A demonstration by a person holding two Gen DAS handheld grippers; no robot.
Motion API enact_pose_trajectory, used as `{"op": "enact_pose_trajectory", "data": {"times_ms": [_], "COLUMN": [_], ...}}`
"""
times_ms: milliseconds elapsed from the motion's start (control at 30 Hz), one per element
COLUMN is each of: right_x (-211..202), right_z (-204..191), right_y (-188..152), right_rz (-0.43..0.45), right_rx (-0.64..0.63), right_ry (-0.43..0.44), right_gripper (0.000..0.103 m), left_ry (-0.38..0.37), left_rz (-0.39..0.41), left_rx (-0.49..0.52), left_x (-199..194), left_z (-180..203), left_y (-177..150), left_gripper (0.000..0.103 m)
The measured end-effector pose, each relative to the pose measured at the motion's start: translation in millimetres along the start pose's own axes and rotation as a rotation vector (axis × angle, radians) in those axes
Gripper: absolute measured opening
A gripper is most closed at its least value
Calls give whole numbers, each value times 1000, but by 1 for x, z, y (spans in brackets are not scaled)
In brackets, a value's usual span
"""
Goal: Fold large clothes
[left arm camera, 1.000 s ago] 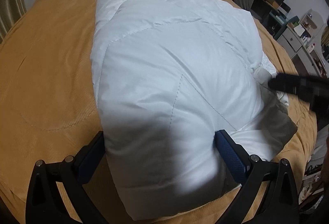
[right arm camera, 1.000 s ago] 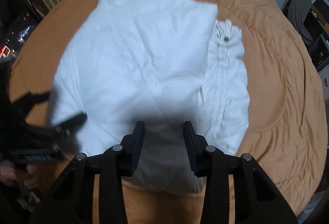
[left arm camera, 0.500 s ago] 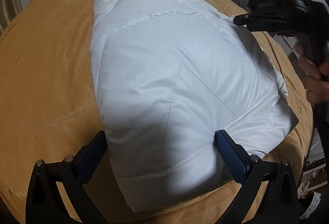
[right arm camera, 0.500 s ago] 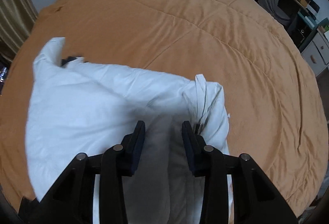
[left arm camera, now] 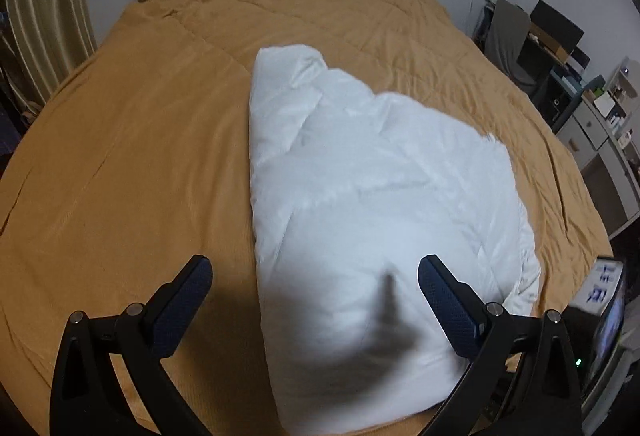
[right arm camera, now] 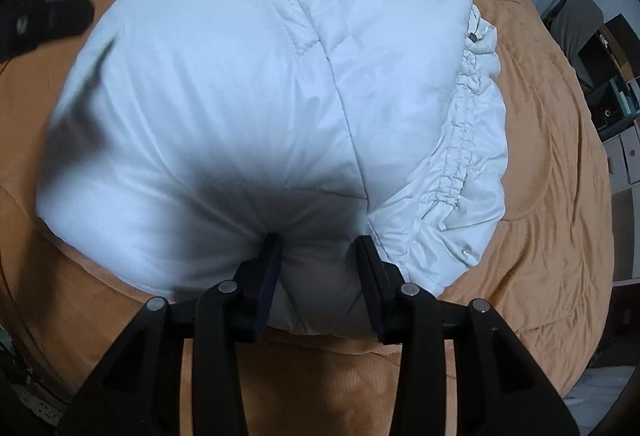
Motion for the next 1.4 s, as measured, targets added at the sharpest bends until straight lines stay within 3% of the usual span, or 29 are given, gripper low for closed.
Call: {"op": "enact_pose_trajectory", "data": {"times_ms": [100,167,200,300,433,533,633,733,900,967,1000,1067,1167,1233,1400], "right_x": [3,5,5,7,5,-8,-32,-68,-143,-178,-196,-224,-260,-281,-295], "right_z": [9,11,11,13,13,17,16,19,32,39,38,40,40,44,39], "right_y": [2,2,2,-1,-3,0,2,4,4,0,-4,-13,-22,-26,-45], "right_rz": [-18,-14,-10,-10,-37,-68,-104,-119,-144,-101,-84,-71,-57,-27,70], "right_rx": [36,34,28,20,34,55,40,49,107,135,141,146,136,133,163], "right_ry": [44,56,56,48,75,76,81,102,76,57,45,49,60,60,112], "right_gripper": [42,42,42,42,43,48,72,79,90,97,102,103,103,103,103], "left_ry": [64,129,132,82,53,115,166,117,127,132,115,68,18,21,116], "left_rz": [3,-66,-98,-94,-198,-281,-388,-455,-376,-328,-307,-289,-281,-220,-58], "left_rx": [42,77,85,35,-30,-41,11,-4,-79,-107,-133,-174,-162,-163,-146], "left_x": [21,53,71,82,64,37,5,-38,-133,-170,-190,-218,-251,-272,-288], "left_z": [16,22,22,9,-7,-13,-11,-9,-17,-16,-16,-11,4,14,31], "left_y": [23,21,17,4,5,-2,-21,-35,-24,-16,-14,-13,-10,-11,-23], "left_gripper": [103,103,103,103,103,103,103,103,103,103,103,103,103,103,103]}}
Point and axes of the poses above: each gripper's, at about its wrist camera, not at the fingertips, and x roughly the way its jaws point, z to its right, y to its top, the point moved 2 cm from there along x, roughly the way its jaws point, and after that the axes turned 3 degrees about x, right-handed, at the moved point
